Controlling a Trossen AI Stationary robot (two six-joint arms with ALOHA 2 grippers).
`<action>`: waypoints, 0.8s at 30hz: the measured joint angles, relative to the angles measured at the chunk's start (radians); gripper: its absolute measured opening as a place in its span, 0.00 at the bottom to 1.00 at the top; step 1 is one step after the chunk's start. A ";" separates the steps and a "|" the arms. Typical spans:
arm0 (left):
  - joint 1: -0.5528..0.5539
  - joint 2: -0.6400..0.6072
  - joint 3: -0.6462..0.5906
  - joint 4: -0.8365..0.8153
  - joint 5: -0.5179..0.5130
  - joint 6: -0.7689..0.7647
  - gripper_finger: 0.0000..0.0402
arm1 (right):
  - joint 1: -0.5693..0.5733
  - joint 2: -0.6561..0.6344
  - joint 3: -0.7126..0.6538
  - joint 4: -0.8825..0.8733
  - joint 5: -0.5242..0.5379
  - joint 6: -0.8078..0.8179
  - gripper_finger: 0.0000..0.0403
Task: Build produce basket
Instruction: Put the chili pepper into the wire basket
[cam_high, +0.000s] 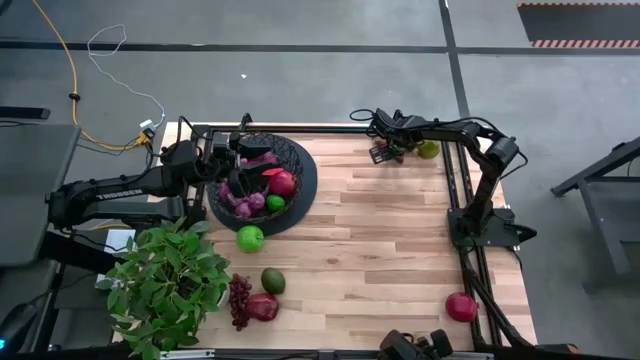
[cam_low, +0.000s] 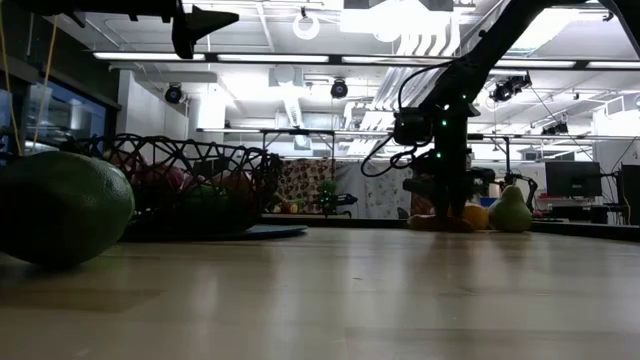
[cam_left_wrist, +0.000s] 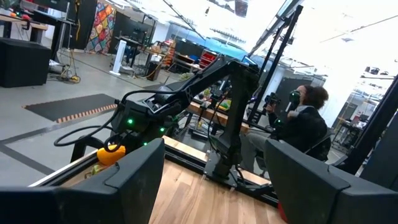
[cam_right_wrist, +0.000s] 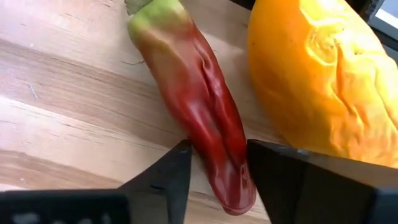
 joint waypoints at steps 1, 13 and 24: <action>0.000 0.000 0.000 0.000 0.000 0.000 0.66 | 0.000 0.000 0.000 0.000 0.000 0.001 0.33; 0.000 0.000 0.000 0.000 0.000 -0.010 0.66 | 0.001 -0.010 0.000 0.000 -0.028 -0.016 0.17; 0.000 0.000 0.000 0.000 0.000 -0.009 0.66 | 0.064 -0.261 -0.006 0.033 -0.103 -0.087 0.07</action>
